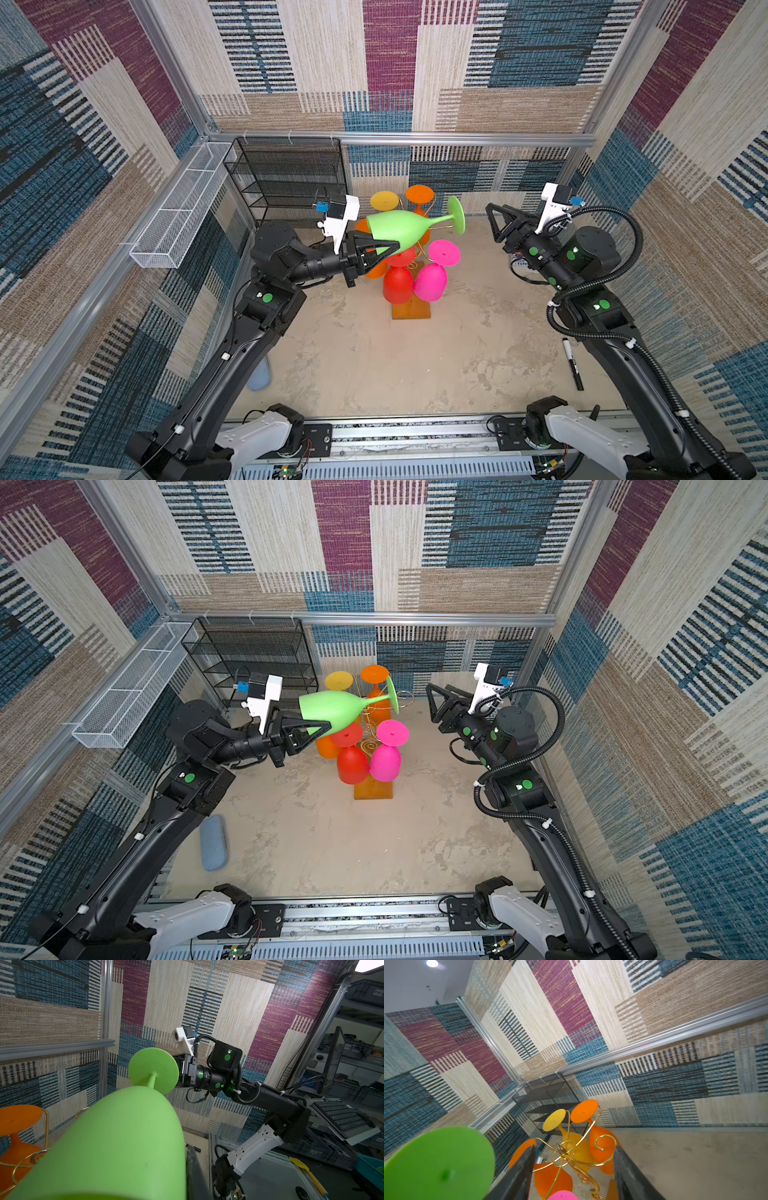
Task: Take the wine glass off the wine glass rack
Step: Place the wine glass at the bottom-center of the table.
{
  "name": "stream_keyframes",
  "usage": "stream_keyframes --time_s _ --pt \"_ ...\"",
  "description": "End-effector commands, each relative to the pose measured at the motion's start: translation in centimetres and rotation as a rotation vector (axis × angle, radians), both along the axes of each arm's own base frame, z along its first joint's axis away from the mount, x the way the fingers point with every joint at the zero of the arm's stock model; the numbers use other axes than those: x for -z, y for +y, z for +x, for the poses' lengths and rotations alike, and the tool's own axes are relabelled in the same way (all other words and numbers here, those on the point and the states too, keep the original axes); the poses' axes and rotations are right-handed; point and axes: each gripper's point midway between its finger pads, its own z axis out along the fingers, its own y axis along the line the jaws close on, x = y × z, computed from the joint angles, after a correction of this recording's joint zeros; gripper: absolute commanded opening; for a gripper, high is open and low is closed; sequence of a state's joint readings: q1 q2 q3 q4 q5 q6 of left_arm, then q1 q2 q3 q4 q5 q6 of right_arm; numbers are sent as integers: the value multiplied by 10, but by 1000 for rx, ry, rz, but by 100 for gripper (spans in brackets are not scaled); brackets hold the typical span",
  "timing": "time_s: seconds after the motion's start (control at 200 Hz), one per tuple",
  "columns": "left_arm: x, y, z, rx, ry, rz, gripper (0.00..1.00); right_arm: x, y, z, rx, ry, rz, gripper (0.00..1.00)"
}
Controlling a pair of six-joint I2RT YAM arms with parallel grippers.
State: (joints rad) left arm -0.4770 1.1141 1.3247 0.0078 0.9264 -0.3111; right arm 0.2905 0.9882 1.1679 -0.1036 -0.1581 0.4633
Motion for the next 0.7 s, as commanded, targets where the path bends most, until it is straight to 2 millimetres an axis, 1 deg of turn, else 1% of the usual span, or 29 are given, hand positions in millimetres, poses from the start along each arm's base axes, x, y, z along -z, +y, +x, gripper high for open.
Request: stream_keyframes --time_s 0.0,0.095,0.17,0.235,0.315,0.401,0.516,0.636,0.696 --pt "23 0 -18 -27 -23 143 0 26 -21 3 127 71 -91 63" --pt "29 -2 -42 -39 -45 239 0 44 -33 3 190 120 -132 63" --pt "40 -3 -59 -40 -47 321 0 59 -41 3 231 150 -160 64" --pt "54 -1 -64 -74 -38 405 0 73 -44 3 246 174 -174 64" --pt "77 -4 -76 -79 -30 523 0 88 -45 3 251 201 -186 64" --pt "110 -8 -85 -85 -36 681 0 103 -46 4 260 226 -200 64" --pt "153 -17 -92 -91 -71 893 0 122 -50 8 280 265 -226 64" --pt "188 -30 -100 -52 -87 1045 0 137 -52 12 295 294 -251 65" --pt "203 -36 -101 -41 -89 1109 0 143 -53 13 301 307 -262 65"
